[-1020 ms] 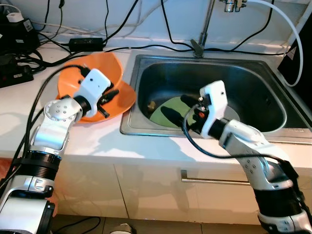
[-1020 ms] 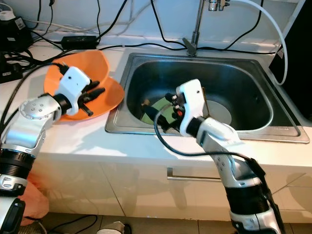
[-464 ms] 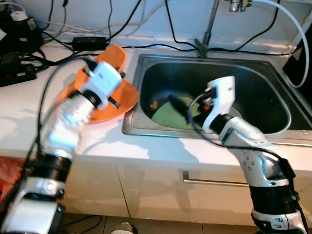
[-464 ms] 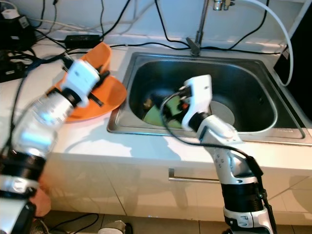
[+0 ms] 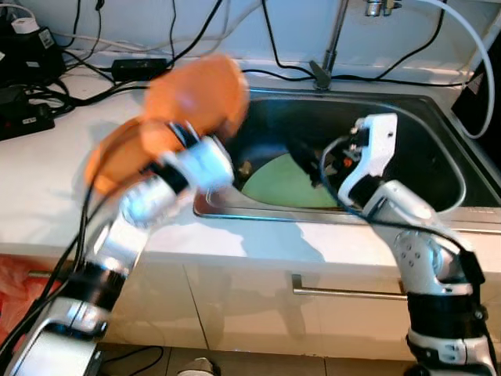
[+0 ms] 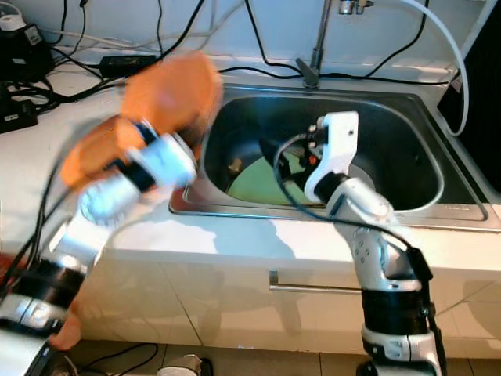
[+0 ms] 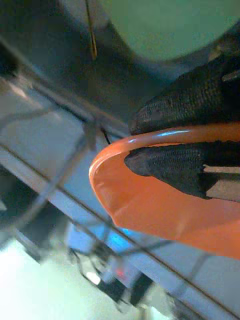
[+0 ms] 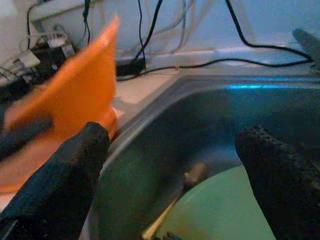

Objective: Kitchen organization

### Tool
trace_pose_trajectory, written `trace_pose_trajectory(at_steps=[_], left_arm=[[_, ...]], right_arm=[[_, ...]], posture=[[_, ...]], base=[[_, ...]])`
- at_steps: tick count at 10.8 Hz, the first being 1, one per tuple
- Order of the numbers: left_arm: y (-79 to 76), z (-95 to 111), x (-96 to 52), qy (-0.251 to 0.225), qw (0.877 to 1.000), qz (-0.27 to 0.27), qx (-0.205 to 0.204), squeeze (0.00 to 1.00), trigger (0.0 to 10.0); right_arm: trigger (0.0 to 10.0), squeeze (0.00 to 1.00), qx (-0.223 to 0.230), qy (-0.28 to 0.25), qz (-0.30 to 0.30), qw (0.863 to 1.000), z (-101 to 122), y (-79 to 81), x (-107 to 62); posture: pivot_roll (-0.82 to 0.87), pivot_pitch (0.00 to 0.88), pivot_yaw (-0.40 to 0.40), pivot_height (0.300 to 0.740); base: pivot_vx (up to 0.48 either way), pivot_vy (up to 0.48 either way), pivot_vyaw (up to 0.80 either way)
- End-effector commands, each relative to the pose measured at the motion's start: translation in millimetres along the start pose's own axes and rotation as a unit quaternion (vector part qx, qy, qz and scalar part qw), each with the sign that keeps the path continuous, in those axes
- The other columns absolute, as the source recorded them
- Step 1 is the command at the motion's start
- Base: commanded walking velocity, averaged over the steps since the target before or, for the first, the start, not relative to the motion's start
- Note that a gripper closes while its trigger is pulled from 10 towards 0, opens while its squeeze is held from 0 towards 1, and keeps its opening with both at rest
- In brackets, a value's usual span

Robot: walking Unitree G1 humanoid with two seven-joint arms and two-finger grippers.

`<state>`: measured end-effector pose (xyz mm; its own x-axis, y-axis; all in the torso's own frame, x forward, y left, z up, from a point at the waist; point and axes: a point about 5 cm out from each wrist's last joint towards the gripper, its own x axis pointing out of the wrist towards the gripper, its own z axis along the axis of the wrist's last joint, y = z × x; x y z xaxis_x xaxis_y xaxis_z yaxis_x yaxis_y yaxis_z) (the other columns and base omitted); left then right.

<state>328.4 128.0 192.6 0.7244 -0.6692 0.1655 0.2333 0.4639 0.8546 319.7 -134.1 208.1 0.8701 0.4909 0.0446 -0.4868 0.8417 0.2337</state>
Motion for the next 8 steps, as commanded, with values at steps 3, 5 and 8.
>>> trace_pose_trajectory(at_steps=[3,5,8], left_arm=[[-4.6,6.8,-0.2,-0.042,0.998,-0.016,0.051,0.0,0.0],[-15.6,14.6,-1.1,-0.074,0.994,-0.035,0.071,0.0,0.0],[-26.0,24.2,0.8,-0.112,0.988,-0.056,0.09,0.0,0.0]], right_arm=[[10.0,0.0,0.053,-0.065,0.025,0.996,18.8,3.9,-0.6],[10.0,0.0,0.043,-0.046,0.022,0.998,15.8,3.3,2.1],[10.0,0.0,0.034,-0.029,0.049,0.998,12.2,12.6,9.0]], posture=[[0.2,0.047,0.018,0.74],[0.2,0.051,0.011,0.74],[0.21,0.055,0.003,0.74]], base=[[0.0,0.0,0.0],[0.0,0.0,0.0],[0.0,0.0,0.0]])
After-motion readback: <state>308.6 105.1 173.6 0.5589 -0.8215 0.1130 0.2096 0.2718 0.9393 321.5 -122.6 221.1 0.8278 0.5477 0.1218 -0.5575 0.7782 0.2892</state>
